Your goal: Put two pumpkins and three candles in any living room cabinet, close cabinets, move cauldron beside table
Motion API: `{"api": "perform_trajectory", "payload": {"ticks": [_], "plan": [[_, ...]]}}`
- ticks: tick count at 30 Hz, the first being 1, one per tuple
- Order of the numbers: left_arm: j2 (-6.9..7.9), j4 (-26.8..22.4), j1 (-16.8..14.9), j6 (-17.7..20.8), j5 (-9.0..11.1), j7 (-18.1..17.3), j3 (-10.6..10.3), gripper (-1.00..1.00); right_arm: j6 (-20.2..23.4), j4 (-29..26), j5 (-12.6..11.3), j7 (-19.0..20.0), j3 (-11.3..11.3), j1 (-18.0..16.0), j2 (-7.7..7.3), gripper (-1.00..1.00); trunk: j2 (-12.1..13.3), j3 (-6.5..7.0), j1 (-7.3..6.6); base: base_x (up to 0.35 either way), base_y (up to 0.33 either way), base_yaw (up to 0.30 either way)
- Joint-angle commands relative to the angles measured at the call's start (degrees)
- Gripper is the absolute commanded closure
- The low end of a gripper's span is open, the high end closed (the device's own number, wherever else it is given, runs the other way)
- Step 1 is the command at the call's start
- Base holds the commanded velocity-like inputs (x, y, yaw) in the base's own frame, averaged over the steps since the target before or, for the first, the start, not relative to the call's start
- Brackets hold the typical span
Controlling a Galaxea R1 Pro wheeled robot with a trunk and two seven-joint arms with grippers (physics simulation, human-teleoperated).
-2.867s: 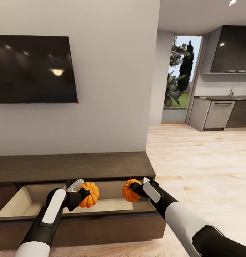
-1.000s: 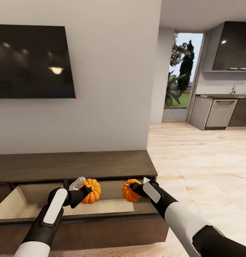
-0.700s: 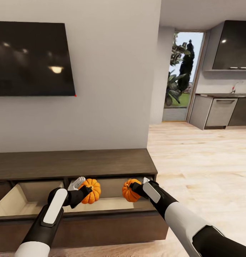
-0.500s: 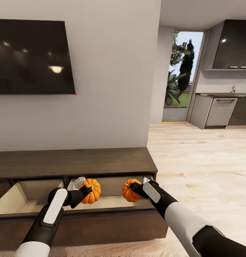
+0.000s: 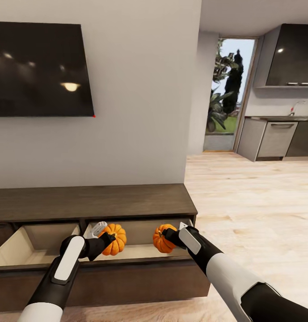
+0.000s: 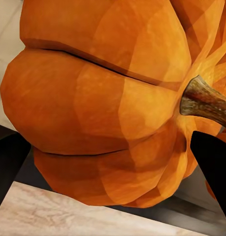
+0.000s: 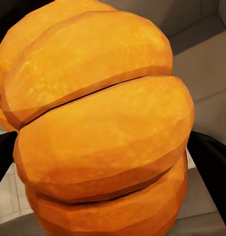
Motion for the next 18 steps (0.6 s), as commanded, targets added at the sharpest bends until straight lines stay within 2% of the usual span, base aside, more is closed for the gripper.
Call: {"api": "perform_trajectory", "payload": {"ticks": [1, 8, 14, 18], "plan": [[-0.04, -0.1, 0.0, 0.1, 0.6, 0.6, 0.1, 1.00, 0.1, -0.1, -0.5, -0.5, 0.4, 0.0, -0.05, 1.00, 0.0, -0.06, -0.01, 0.000, 0.000, 0.000], [-0.09, -0.1, 0.0, 0.1, 0.6, 1.0, 0.1, 1.00, 0.6, -0.1, -0.5, -1.2, 0.9, -0.1, 0.01, 1.00, 0.0, -0.06, -0.01, 0.125, 0.000, 0.000], [-0.26, -0.1, 0.0, 0.1, 0.5, 1.8, 0.1, 1.00, 0.9, -0.2, -0.6, -2.2, 1.2, -0.1, 0.08, 1.00, 0.0, -0.06, -0.01, 0.031, 0.000, 0.000], [-0.51, -0.1, 0.0, 0.2, 0.5, 5.3, 0.1, 1.00, 1.5, -0.3, -0.6, -4.4, 1.2, -0.1, 1.60, 1.00, 0.0, -0.06, -0.01, 0.003, 0.000, 0.000]]}}
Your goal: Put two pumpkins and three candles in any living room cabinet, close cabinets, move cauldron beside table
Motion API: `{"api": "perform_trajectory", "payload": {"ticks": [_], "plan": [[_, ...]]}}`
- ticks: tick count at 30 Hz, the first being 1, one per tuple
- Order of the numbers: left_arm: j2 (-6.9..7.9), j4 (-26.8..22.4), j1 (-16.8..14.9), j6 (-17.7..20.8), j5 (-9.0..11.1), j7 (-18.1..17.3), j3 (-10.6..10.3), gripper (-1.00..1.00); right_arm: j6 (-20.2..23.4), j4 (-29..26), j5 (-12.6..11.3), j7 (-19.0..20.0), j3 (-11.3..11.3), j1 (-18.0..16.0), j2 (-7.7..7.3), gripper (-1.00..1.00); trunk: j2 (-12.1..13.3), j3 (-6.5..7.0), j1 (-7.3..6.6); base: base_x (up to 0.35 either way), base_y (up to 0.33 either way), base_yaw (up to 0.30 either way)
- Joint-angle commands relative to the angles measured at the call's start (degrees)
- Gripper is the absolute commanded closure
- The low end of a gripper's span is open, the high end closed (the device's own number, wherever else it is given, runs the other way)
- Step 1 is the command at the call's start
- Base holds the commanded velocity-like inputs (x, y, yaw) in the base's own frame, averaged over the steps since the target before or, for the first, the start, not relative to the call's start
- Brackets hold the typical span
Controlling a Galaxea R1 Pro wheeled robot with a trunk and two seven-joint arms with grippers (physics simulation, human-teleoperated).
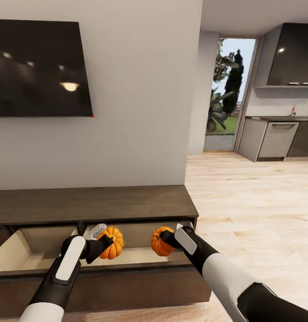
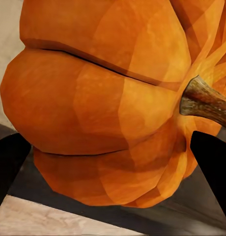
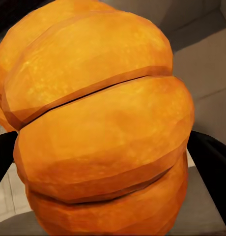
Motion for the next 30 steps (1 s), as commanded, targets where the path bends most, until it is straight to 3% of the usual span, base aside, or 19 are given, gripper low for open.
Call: {"api": "perform_trajectory", "payload": {"ticks": [1, 7, 12, 30], "plan": [[-0.16, -0.1, 0.0, -0.1, 1.2, 2.6, 0.1, 1.00, 0.6, -0.4, -0.1, -0.9, 0.4, 0.0, 0.34, 1.00, 0.0, -0.06, -0.01, 0.000, 0.000, 0.000], [-0.26, -0.1, 0.0, -0.1, 1.1, 5.6, 0.1, 1.00, 1.2, -1.4, -0.1, -3.6, 1.0, 0.0, 0.84, 1.00, 0.0, -0.06, -0.01, 0.000, 0.000, 0.000], [-0.29, -0.1, 0.0, -0.1, 1.2, 5.7, 0.1, 1.00, 1.2, -2.2, -0.2, -4.5, 2.5, 0.0, 0.92, 1.00, 0.0, -0.06, -0.01, 0.017, 0.000, 0.000], [-0.33, -0.1, 0.0, -0.1, 1.3, 5.6, 0.1, 1.00, 1.0, -2.3, -0.2, -4.5, 2.8, 0.0, 0.93, 1.00, 0.0, -0.06, -0.01, 0.107, 0.000, 0.000]]}}
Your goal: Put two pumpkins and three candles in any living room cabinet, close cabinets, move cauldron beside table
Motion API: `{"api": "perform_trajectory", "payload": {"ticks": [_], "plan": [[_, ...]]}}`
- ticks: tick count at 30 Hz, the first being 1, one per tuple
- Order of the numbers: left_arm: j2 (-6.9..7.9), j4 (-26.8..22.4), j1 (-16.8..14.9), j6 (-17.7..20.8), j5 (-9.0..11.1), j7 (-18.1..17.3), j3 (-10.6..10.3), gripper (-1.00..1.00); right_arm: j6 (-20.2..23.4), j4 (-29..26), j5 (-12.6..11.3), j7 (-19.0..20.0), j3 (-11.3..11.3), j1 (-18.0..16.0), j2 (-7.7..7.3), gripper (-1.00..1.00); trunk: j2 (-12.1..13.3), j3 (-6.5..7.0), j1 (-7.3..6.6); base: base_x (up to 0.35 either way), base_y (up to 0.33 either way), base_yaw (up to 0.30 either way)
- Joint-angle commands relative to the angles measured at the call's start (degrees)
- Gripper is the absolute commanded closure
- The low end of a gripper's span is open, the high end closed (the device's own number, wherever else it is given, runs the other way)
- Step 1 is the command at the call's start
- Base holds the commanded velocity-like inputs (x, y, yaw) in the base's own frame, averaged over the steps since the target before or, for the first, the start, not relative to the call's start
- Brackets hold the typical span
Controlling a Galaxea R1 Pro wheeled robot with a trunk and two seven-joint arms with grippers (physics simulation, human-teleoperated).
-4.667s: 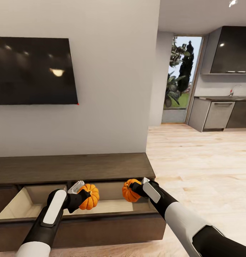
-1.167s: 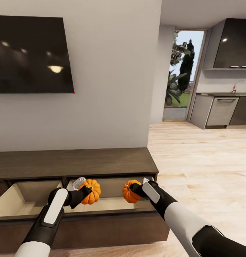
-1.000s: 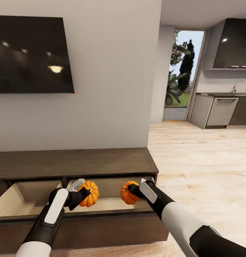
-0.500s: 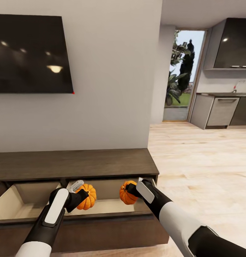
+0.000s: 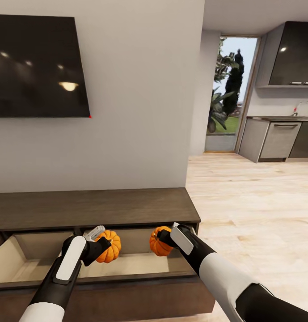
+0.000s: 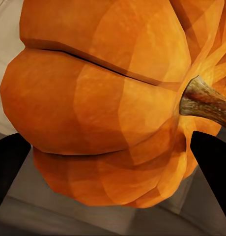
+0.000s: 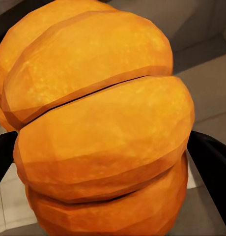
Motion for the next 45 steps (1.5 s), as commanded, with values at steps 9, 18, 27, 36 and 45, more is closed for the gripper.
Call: {"api": "perform_trajectory", "payload": {"ticks": [9, 18, 27, 36, 45], "plan": [[-0.06, -0.5, 0.0, 0.1, 0.5, 0.6, 0.1, 1.00, 0.0, -0.1, -0.4, -0.4, 0.4, -0.1, -0.05, 1.00, -0.4, -0.24, 0.21, 0.004, 0.000, 0.000], [-0.06, -0.5, 0.0, 0.1, 0.5, 0.6, 0.0, 1.00, -0.1, -0.1, -0.4, -0.4, 0.4, -0.1, -0.05, 1.00, -1.4, -1.70, 0.81, 0.000, 0.000, 0.000], [-0.06, -0.4, 0.0, -0.3, 0.5, 0.4, 0.0, 1.00, -0.1, -0.1, -0.4, -0.3, 0.4, -0.1, -0.05, 1.00, -1.5, -3.47, 1.02, 0.000, 0.000, 0.000], [0.00, -0.4, 0.0, -1.5, 0.5, 0.1, -1.5, 1.00, -0.1, -0.1, -0.4, -0.2, 0.4, -0.1, -0.05, 1.00, -1.5, -3.47, 1.02, 0.000, 0.000, 0.000], [0.35, -0.5, 0.0, -3.1, 0.4, 0.0, -4.1, 1.00, -0.1, -0.2, -0.4, -0.1, 0.4, 0.0, 0.12, 1.00, -1.5, -3.47, 1.02, 0.000, 0.000, 0.000]]}}
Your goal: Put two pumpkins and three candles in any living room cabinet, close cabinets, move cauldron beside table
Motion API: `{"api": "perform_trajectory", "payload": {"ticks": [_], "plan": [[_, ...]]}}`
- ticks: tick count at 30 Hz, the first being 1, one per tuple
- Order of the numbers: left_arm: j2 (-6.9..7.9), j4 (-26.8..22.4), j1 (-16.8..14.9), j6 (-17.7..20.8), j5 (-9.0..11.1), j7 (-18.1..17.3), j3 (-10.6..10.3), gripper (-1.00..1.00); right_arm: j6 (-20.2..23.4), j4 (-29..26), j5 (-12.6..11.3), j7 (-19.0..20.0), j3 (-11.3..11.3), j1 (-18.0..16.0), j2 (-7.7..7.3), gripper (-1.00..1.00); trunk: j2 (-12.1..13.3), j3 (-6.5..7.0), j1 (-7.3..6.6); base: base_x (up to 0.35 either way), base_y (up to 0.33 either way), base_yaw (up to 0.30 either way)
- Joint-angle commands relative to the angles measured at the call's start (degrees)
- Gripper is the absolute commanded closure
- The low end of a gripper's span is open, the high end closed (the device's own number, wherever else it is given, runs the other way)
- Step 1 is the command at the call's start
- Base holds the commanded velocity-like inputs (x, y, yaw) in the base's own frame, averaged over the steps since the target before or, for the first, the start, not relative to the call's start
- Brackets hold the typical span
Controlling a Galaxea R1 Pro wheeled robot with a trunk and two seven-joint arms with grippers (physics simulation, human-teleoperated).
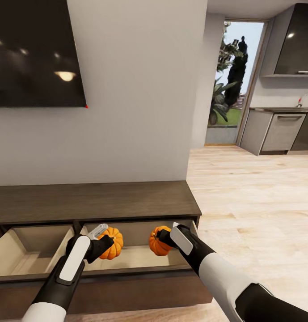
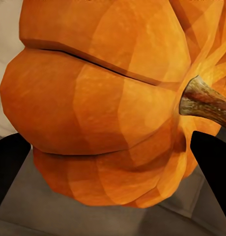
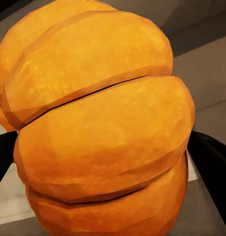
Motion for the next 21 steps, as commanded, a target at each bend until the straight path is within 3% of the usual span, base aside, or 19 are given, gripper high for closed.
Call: {"api": "perform_trajectory", "payload": {"ticks": [1, 9, 21], "plan": [[0.01, -0.1, 0.0, 0.0, 0.6, 0.7, 0.0, 1.00, 0.1, -0.1, -0.4, -0.4, 0.4, -0.1, -0.04, 1.00, 0.0, -0.06, -0.01, 0.000, 0.000, 0.000], [0.15, -0.2, 0.0, -0.1, 0.6, 0.7, -0.1, 1.00, 0.0, -0.1, -0.4, -0.4, 0.4, -0.1, -0.03, 1.00, 0.0, -0.06, -0.01, 0.000, 0.000, 0.000], [0.19, -0.1, 0.0, -0.1, 0.6, 0.7, -0.2, 1.00, 0.0, -0.1, -0.4, -0.3, 0.4, 0.0, -0.03, 1.00, -0.2, -2.72, 0.30, 0.000, 0.000, 0.000]]}}
